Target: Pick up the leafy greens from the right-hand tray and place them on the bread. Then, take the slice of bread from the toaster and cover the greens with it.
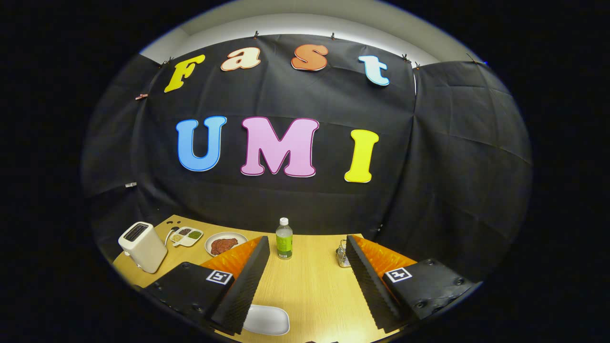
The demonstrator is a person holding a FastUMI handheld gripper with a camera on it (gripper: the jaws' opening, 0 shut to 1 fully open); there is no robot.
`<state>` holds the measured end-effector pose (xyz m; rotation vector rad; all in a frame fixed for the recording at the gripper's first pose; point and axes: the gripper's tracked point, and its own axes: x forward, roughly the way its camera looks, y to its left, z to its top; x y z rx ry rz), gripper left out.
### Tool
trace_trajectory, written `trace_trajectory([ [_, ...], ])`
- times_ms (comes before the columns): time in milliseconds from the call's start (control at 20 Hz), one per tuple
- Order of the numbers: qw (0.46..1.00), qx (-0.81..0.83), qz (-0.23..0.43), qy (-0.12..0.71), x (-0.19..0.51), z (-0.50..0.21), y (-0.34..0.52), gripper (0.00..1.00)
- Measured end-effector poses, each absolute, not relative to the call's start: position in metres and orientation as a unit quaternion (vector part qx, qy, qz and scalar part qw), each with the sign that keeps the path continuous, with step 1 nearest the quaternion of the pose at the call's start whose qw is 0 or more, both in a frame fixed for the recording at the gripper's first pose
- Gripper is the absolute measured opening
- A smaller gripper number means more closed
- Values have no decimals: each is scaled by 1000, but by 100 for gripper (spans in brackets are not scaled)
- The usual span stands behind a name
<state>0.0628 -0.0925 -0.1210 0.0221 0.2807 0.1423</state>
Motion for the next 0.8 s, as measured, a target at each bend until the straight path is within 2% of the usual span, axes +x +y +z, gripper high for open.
trace_trajectory([
  [800, 986, 21, 67, 153, 79, -136, -97, 99],
])
